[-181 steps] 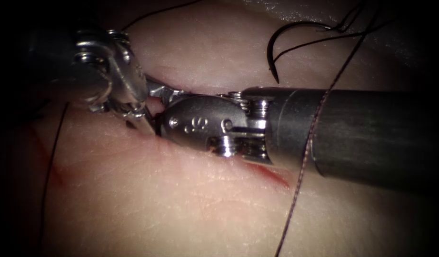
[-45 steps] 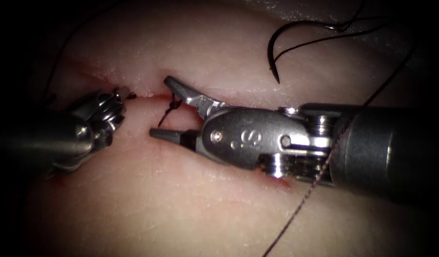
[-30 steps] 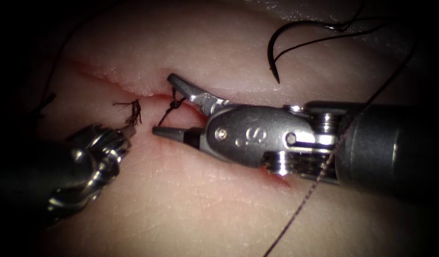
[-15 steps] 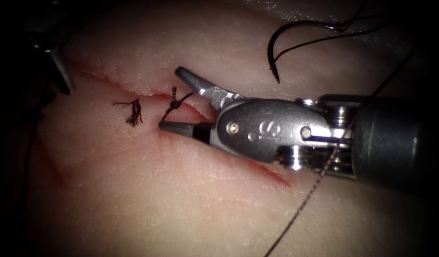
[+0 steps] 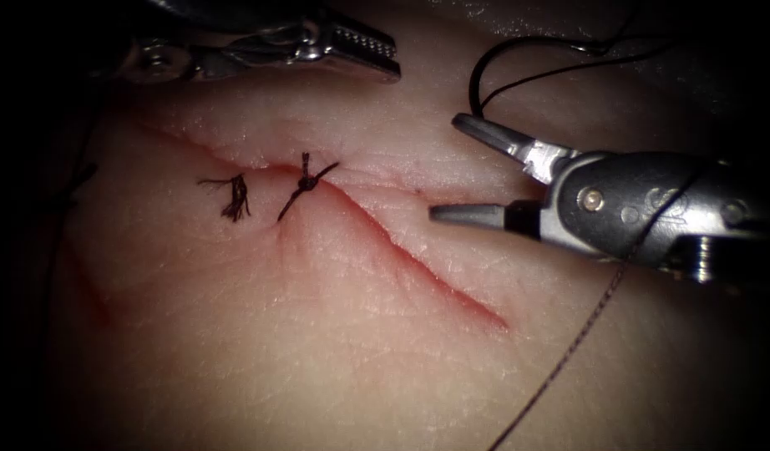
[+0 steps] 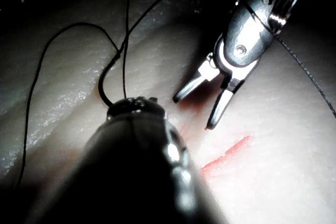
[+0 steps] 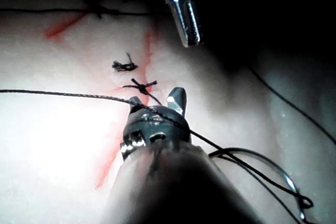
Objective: Wound Closure
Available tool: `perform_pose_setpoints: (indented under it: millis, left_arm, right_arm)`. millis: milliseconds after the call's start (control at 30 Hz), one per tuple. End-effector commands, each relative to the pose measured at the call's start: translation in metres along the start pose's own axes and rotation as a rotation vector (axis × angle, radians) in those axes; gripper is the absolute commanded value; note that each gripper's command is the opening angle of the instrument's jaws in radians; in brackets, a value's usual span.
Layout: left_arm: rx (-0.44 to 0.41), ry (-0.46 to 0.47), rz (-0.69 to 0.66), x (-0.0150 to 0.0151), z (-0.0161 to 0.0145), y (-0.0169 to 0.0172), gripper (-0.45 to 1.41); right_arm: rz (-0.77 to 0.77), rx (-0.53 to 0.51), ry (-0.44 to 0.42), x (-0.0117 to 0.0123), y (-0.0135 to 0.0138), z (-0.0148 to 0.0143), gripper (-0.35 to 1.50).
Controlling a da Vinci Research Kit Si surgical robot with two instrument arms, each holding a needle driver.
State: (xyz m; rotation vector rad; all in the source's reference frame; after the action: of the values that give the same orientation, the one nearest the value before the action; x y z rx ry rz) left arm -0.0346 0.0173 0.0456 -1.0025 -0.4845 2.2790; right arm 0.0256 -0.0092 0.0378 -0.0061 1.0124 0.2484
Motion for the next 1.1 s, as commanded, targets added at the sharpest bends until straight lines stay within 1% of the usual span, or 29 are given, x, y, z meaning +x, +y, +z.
perform_pose_setpoints:
  millis: [33, 100, 133, 167, 233, 267, 300, 333, 367, 433, 467, 533, 567, 600, 667, 700, 800, 933, 967, 1067, 1100]
  left_arm:
    - [0.008, -0.002, -0.033, 0.0001, 0.0012, -0.0006, -0.03]
    - [0.024, 0.001, -0.042, 0.0003, 0.0021, -0.0014, -0.02]
    - [0.045, 0.005, -0.076, 0.0004, 0.0029, -0.0020, 0.13]
    - [0.079, -0.007, -0.162, 0.0006, 0.0045, -0.0027, 0.42]
    - [0.107, -0.039, -0.214, 0.0007, 0.0059, -0.0030, 0.54]
    - [0.114, -0.052, -0.222, 0.0007, 0.0064, -0.0031, 0.71]
    - [0.122, -0.065, -0.224, 0.0007, 0.0070, -0.0031, 0.94]
    - [0.131, -0.088, -0.226, 0.0005, 0.0084, -0.0032, 1.14]
    - [0.131, -0.099, -0.226, 0.0005, 0.0089, -0.0032, 1.16]
    - [0.129, -0.130, -0.227, 0.0002, 0.0103, -0.0032, 1.19]
    - [0.140, -0.168, -0.227, 0.0000, 0.0116, -0.0034, 1.23]
    - [0.165, -0.197, -0.225, -0.0002, 0.0135, -0.0042, 1.26]
    - [0.170, -0.205, -0.223, -0.0003, 0.0139, -0.0044, 1.26]
    - [0.179, -0.232, -0.219, -0.0007, 0.0144, -0.0049, 1.26]
    - [0.201, -0.266, -0.213, -0.0011, 0.0147, -0.0054, 1.26]
    - [0.212, -0.293, -0.206, -0.0016, 0.0149, -0.0059, 1.28]
    - [0.216, -0.306, -0.200, -0.0025, 0.0148, -0.0065, 1.28]
    - [0.224, -0.313, -0.217, -0.0037, 0.0146, -0.0074, 1.21]
    - [0.230, -0.310, -0.213, -0.0040, 0.0148, -0.0076, 1.17]
    - [0.223, -0.315, -0.215, -0.0042, 0.0153, -0.0077, 1.00]
    - [0.208, -0.308, -0.220, -0.0042, 0.0156, -0.0076, 0.82]
  right_arm:
    - [0.010, 0.007, -0.005, -0.0009, -0.0001, 0.0001, 0.44]
    - [0.023, 0.024, -0.020, -0.0017, -0.0002, -0.0008, 0.47]
    - [0.035, 0.039, -0.030, -0.0025, -0.0005, -0.0017, 0.49]
    - [0.049, 0.065, -0.052, -0.0034, -0.0010, -0.0031, 0.49]
    - [0.059, 0.088, -0.059, -0.0042, -0.0014, -0.0044, 0.49]
    - [0.064, 0.090, -0.065, -0.0047, -0.0016, -0.0052, 0.49]
    - [0.066, 0.079, -0.074, -0.0053, -0.0019, -0.0063, 0.49]
    - [0.073, 0.050, -0.097, -0.0061, -0.0023, -0.0079, 0.51]
    - [0.074, 0.026, -0.113, -0.0066, -0.0025, -0.0090, 0.52]
    - [0.075, 0.024, -0.135, -0.0072, -0.0026, -0.0107, 0.52]
    - [0.082, 0.020, -0.163, -0.0077, -0.0022, -0.0124, 0.52]
    - [0.100, 0.001, -0.217, -0.0086, -0.0009, -0.0153, 0.52]
    - [0.109, -0.005, -0.233, -0.0088, -0.0005, -0.0158, 0.52]
    - [0.099, -0.025, -0.252, -0.0092, 0.0004, -0.0169, 0.52]
    - [0.085, -0.036, -0.268, -0.0094, 0.0011, -0.0177, 0.52]
    - [0.051, -0.048, -0.304, -0.0094, 0.0017, -0.0183, 0.52]
    - [0.026, -0.063, -0.341, -0.0091, 0.0024, -0.0189, 0.52]
    - [-0.014, -0.096, -0.385, -0.0078, 0.0037, -0.0199, 0.52]
    - [-0.027, -0.104, -0.398, -0.0071, 0.0041, -0.0204, 0.54]
    - [-0.037, -0.113, -0.414, -0.0061, 0.0045, -0.0209, 0.56]
    - [-0.048, -0.129, -0.413, -0.0055, 0.0046, -0.0212, 0.57]
